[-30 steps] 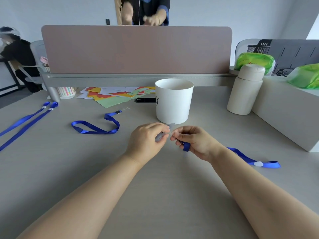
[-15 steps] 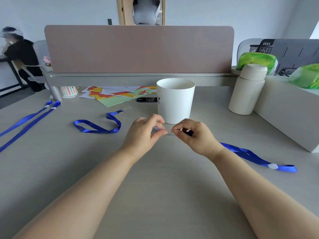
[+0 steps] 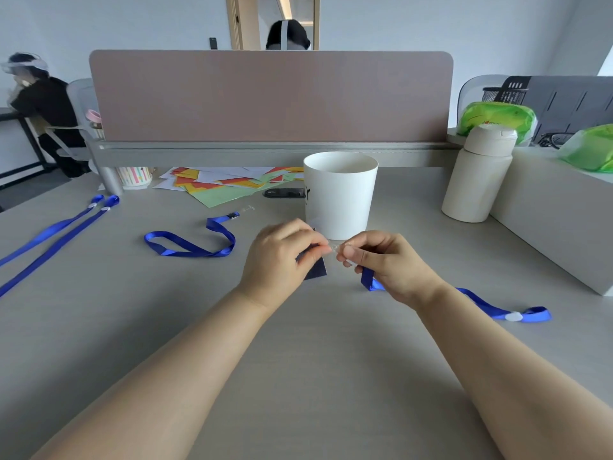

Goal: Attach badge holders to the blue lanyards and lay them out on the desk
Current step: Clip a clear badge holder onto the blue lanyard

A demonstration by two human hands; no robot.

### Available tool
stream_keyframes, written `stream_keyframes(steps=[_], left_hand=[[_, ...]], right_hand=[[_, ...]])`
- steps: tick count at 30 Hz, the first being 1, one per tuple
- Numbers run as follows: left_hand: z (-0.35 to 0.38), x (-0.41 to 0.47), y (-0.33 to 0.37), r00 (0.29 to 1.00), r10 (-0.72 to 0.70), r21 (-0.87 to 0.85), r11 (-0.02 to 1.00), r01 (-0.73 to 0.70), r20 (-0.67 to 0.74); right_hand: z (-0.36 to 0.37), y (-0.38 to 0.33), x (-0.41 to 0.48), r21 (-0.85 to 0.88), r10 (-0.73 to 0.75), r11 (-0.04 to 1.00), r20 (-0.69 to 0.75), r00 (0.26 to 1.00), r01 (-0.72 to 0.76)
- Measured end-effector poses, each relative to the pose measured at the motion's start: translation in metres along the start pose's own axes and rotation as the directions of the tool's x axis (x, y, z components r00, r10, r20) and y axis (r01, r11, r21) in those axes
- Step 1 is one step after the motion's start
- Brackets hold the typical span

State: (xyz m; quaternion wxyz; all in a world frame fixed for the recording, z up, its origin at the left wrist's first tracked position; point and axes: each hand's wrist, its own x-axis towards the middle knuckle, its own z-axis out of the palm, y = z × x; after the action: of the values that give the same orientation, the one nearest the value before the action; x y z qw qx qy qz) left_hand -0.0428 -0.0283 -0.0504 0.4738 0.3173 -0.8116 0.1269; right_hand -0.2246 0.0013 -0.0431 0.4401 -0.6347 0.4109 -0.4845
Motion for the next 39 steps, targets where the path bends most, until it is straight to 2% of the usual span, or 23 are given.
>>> stream_keyframes(steps=[5,8,12,15,19,22,25,29,32,36,39], left_hand=[[-0.001,-0.002,0.01,0.985,-0.155,-0.238,0.956,0.17,0.078],[-0.002,0.0,0.013,0.944,-0.286,-0.382,0.864,0.329,0.166],[-0.005,0.001,0.013,0.872,-0.382,-0.467,0.738,0.487,0.306],[-0.002,0.001,0.012,0.856,-0.412,-0.448,0.73,0.516,0.313],[0.005,-0.003,0.017,0.879,-0.433,-0.371,0.797,0.476,0.197],[0.008,-0.005,0.018,0.883,-0.44,-0.361,0.806,0.468,0.162],[0.01,-0.005,0.02,0.855,-0.485,-0.393,0.761,0.516,0.182],[0.013,-0.003,0.021,0.767,-0.572,-0.466,0.616,0.635,0.29],[0.012,-0.003,0.02,0.756,-0.569,-0.483,0.588,0.649,0.323],[0.012,-0.003,0.023,0.761,-0.563,-0.434,0.626,0.648,0.323],[0.009,-0.001,0.023,0.795,-0.497,-0.319,0.735,0.599,0.348]], right_hand=[[0.0,0.0,0.001,0.023,-0.043,0.999,0.01,0.999,0.043],[0.001,0.0,0.001,0.031,-0.057,0.998,0.009,0.998,0.057],[0.003,0.0,0.0,0.016,-0.073,0.997,0.012,0.997,0.073],[0.005,0.0,0.0,-0.018,-0.073,0.997,0.002,0.997,0.073],[0.009,0.001,0.0,-0.007,-0.071,0.997,-0.027,0.997,0.07],[0.011,0.003,0.001,-0.014,-0.064,0.998,-0.035,0.997,0.063],[0.012,0.005,0.001,-0.012,-0.064,0.998,-0.035,0.997,0.063],[0.011,0.007,0.002,0.004,-0.058,0.998,-0.049,0.997,0.058],[0.011,0.008,0.003,0.004,-0.049,0.999,-0.052,0.997,0.05],[0.01,0.009,0.003,0.018,-0.043,0.999,-0.049,0.998,0.044],[0.012,0.01,0.002,-0.01,-0.027,1.0,-0.039,0.999,0.027]])
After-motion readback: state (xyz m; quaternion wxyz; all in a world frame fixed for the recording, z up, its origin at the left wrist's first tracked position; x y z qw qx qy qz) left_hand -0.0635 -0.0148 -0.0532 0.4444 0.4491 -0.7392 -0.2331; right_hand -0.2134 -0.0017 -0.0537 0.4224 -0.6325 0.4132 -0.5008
